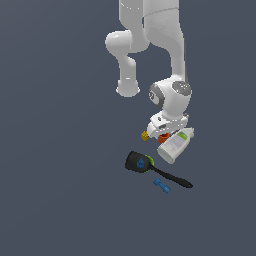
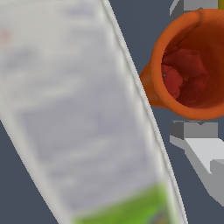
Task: Pick up a designated object from a clutter of objects.
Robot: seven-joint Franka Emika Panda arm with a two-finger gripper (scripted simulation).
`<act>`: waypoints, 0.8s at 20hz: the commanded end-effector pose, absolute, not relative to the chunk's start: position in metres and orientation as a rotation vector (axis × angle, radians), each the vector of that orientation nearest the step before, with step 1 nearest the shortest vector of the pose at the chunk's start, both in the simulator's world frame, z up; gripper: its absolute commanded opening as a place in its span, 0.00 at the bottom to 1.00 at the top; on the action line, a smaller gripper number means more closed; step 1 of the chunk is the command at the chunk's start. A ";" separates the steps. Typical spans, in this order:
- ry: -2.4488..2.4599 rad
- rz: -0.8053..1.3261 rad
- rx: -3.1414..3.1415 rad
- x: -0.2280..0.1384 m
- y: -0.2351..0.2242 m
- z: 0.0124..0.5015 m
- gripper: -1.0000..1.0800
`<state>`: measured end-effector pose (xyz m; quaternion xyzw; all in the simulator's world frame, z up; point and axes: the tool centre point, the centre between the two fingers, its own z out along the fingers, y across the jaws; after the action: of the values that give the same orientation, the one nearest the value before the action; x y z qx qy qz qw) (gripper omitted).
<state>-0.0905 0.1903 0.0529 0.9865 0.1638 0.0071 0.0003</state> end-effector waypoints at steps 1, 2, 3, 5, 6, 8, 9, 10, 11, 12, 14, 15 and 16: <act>0.478 0.000 3.105 -0.088 0.184 0.038 0.00; 0.478 0.000 3.105 -0.088 0.184 0.038 0.00; 0.478 0.000 3.105 -0.088 0.184 0.038 0.00; 0.478 0.000 3.105 -0.088 0.184 0.038 0.00; 0.478 0.000 3.105 -0.088 0.184 0.038 0.00; 0.475 0.001 3.105 -0.087 0.183 0.038 0.00; 0.475 0.001 3.105 -0.087 0.183 0.039 0.00; 0.475 0.001 3.105 -0.087 0.182 0.039 0.00; 0.475 0.001 3.105 -0.087 0.181 0.040 0.00; 0.475 0.001 3.105 -0.087 0.180 0.042 0.00; 0.475 0.001 3.105 -0.086 0.175 0.046 0.00; 0.475 0.001 3.105 -0.086 0.173 0.048 0.00; 0.475 0.001 3.105 -0.085 0.170 0.051 0.00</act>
<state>-0.0868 0.1805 0.0526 0.9873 0.1589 0.0040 -0.0008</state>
